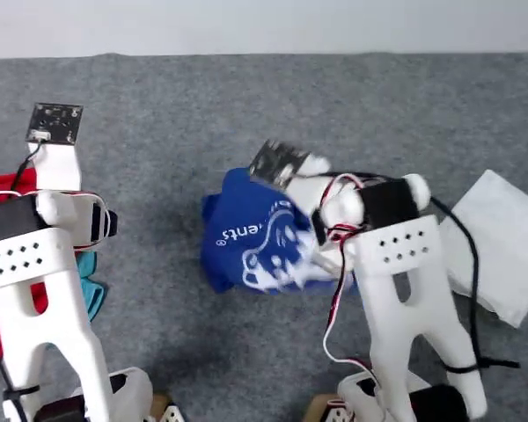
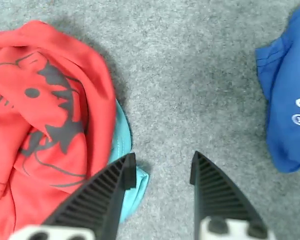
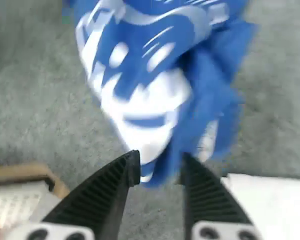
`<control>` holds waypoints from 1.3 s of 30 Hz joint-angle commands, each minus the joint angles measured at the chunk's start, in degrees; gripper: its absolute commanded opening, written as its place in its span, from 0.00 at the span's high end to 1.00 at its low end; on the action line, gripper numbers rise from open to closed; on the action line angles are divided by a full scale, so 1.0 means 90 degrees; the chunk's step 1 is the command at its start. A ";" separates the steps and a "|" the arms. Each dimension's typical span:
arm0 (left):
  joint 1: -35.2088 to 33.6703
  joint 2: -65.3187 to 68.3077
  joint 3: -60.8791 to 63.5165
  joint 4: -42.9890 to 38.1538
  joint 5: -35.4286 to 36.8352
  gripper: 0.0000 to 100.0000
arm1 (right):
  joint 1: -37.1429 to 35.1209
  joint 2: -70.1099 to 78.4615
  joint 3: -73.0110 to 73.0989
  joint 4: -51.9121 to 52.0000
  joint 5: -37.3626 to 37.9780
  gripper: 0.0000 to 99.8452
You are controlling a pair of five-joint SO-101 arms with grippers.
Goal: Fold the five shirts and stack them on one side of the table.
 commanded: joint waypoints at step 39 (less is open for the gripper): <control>0.0010 -0.0186 0.0484 -0.0899 -0.0059 0.81 | -0.0337 0.7038 -0.6134 0.0181 -0.1827 0.99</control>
